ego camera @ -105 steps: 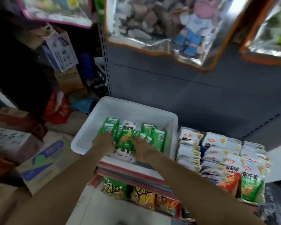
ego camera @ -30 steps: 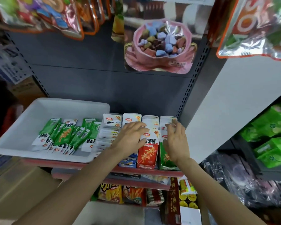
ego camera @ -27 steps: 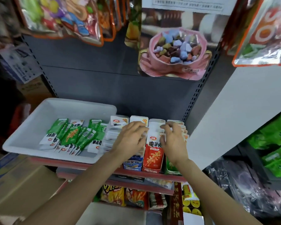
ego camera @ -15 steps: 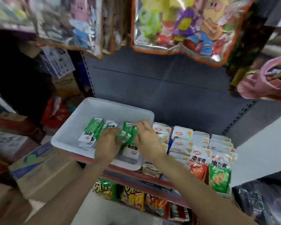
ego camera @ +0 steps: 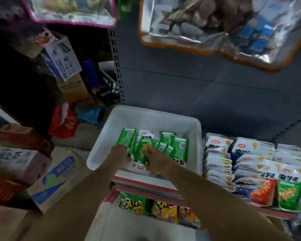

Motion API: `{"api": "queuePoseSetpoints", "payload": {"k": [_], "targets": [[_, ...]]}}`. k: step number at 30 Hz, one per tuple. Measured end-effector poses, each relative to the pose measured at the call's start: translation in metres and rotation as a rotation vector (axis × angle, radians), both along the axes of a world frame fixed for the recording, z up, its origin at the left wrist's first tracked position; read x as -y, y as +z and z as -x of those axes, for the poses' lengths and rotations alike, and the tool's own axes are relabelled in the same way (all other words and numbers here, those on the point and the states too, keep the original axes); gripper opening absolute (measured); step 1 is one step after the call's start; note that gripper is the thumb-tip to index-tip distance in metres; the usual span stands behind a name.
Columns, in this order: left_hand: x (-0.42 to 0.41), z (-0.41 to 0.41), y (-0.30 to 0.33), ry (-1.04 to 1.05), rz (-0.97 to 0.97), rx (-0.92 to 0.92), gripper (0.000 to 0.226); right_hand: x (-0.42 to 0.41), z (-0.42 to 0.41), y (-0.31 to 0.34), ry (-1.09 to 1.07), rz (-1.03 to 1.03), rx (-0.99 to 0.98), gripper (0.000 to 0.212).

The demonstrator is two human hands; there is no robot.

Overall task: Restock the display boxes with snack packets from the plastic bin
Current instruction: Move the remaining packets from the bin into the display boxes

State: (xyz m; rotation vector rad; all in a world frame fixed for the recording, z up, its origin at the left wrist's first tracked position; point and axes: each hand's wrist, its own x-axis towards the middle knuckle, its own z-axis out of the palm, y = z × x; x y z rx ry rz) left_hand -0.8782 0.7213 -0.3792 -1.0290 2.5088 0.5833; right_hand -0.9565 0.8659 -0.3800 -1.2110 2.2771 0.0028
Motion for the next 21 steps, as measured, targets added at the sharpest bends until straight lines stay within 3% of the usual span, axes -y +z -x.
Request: {"api": "queuePoseSetpoints", "payload": {"k": [4, 9, 15, 19, 21], "targets": [[0.006, 0.001, -0.005, -0.04, 0.001, 0.027, 0.041, 0.002, 0.003, 0.003, -0.007, -0.079, -0.033, 0.076], [0.005, 0.006, 0.001, -0.18, 0.186, 0.084, 0.022, 0.004, 0.002, 0.001, -0.004, -0.087, -0.028, 0.073], [-0.004, 0.006, 0.007, -0.268, 0.327, -0.037, 0.013, -0.002, 0.006, -0.002, 0.001, -0.1, 0.006, 0.074], [0.003, 0.0, -0.002, -0.129, 0.124, -0.009, 0.049, -0.006, 0.005, -0.003, -0.027, -0.098, 0.053, 0.081], [0.007, 0.002, -0.003, -0.117, 0.052, 0.021, 0.055, -0.005, 0.004, -0.003, -0.041, -0.1, 0.069, 0.081]]}}
